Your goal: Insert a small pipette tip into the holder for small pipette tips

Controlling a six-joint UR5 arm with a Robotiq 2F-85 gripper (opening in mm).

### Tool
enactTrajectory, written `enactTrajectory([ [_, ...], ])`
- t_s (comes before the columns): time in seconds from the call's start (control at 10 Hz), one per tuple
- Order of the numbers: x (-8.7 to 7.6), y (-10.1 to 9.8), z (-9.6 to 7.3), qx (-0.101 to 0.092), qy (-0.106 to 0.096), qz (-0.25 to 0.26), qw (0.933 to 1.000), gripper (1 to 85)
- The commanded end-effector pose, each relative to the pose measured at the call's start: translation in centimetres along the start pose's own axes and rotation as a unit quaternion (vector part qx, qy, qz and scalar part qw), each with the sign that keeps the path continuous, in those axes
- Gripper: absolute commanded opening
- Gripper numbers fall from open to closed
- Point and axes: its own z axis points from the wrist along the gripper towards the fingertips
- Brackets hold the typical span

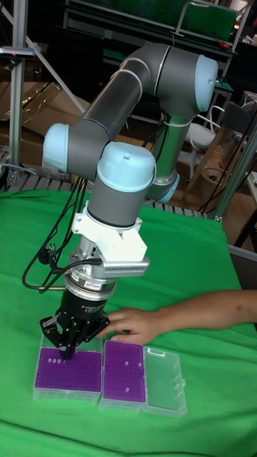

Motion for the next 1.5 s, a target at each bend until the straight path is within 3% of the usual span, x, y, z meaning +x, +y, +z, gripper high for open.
enactTrajectory([
  [0.0,0.3,-0.1,0.0,-0.006,0.000,-0.031,0.9995,21.0],
  [0.3,0.3,-0.1,-0.1,-0.006,0.001,-0.038,0.9993,27.7],
  [0.5,-0.2,1.1,-0.8,-0.012,0.011,-0.010,0.9998,27.7],
  [0.7,-1.7,4.1,-1.7,-0.034,0.023,0.031,0.9987,27.7],
  [1.0,-4.0,9.4,-1.7,-0.036,0.039,0.086,0.9949,26.3],
  [1.4,-4.6,13.7,-1.4,-0.060,0.048,0.134,0.9880,25.3],
])
